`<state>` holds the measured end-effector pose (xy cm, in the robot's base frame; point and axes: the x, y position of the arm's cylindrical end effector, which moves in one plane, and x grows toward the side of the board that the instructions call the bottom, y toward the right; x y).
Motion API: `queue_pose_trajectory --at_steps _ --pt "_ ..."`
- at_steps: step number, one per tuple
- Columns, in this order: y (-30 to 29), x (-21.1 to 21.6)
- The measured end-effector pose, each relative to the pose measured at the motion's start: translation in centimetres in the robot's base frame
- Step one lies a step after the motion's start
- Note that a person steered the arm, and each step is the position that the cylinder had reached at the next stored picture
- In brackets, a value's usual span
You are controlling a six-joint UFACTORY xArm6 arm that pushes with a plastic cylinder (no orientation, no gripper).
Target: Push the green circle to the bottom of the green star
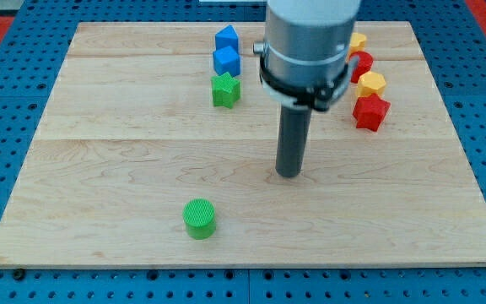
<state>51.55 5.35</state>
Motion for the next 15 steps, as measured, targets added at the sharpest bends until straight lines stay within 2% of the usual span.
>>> queue_pose_trajectory --at_steps 1,2,3,4,5,6,8,11,13,15 --pt "-2.1 4.1" --pt "-7.1 5.9" --pt "-10.4 5.8" --pt "-9.6 7.1" --pt "-10.6 10.3" --pt "-13.9 9.9" --pt "-13.8 5.0" --pt "-16.3 1.4" --pt "-13.2 -4.3" --pt "-10.9 -5.2"
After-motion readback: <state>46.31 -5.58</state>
